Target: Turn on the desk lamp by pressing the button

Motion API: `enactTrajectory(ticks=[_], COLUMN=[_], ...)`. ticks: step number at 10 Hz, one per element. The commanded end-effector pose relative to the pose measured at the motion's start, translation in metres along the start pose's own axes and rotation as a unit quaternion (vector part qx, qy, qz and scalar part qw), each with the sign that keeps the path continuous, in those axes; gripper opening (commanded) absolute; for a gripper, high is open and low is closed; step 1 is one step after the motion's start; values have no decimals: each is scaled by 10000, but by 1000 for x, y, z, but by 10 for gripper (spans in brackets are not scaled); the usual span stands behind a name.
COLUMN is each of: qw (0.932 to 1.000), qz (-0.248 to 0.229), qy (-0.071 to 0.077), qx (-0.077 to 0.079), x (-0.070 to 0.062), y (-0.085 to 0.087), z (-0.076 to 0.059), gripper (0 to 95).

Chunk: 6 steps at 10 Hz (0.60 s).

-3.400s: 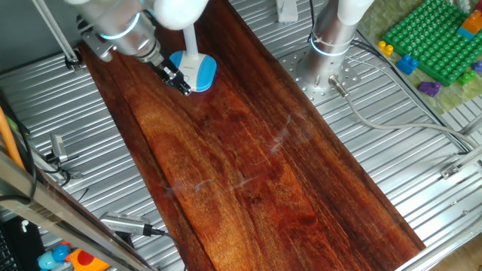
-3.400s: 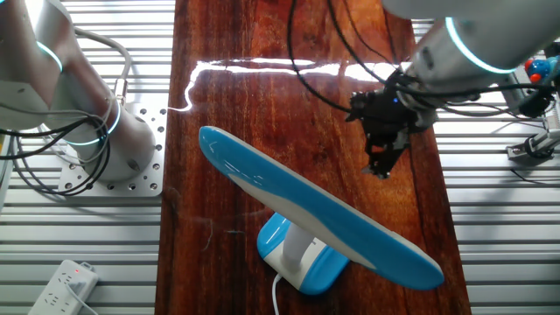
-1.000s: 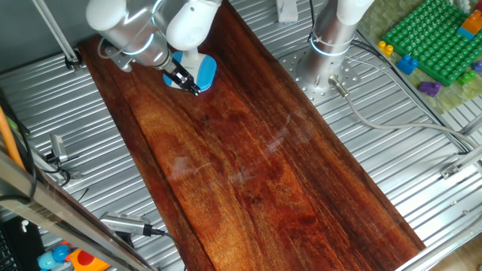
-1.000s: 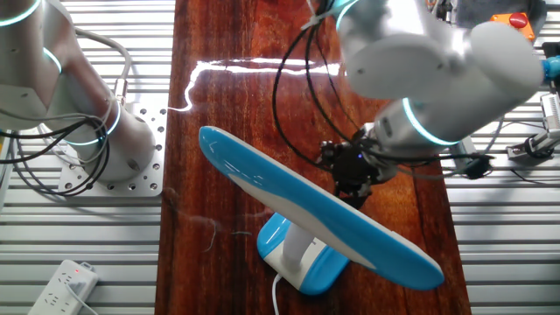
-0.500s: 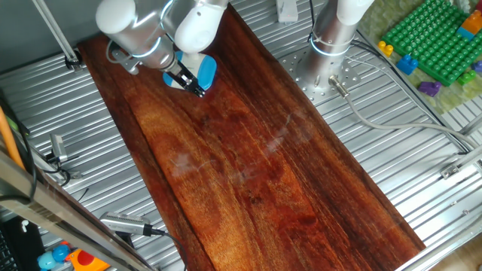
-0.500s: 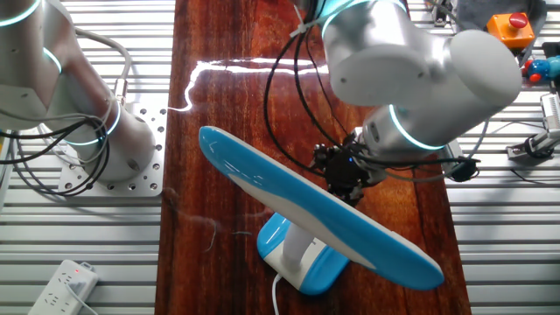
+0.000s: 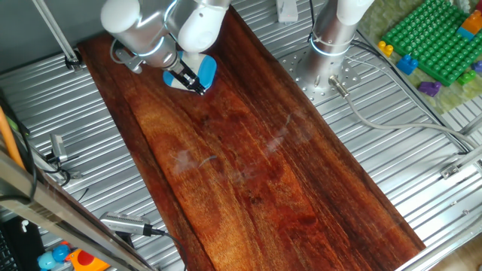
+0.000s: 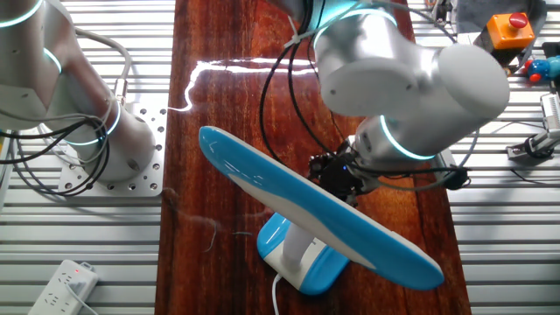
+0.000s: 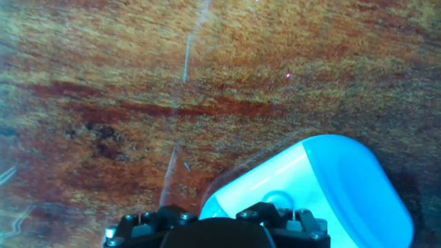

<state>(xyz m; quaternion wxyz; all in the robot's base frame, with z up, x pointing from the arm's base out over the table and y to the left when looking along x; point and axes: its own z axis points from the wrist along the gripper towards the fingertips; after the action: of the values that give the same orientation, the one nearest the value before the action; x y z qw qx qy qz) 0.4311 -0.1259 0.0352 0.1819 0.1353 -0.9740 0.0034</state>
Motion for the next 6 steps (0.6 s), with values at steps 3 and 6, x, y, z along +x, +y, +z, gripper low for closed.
enactTrajectory(ticks=[3,6], qw=[10000,9999], qz=[-13,-48], qy=[-36,-146], qx=[22,18], x=[-2,-8], y=[-1,-4], z=[3,18], gripper=[760,950])
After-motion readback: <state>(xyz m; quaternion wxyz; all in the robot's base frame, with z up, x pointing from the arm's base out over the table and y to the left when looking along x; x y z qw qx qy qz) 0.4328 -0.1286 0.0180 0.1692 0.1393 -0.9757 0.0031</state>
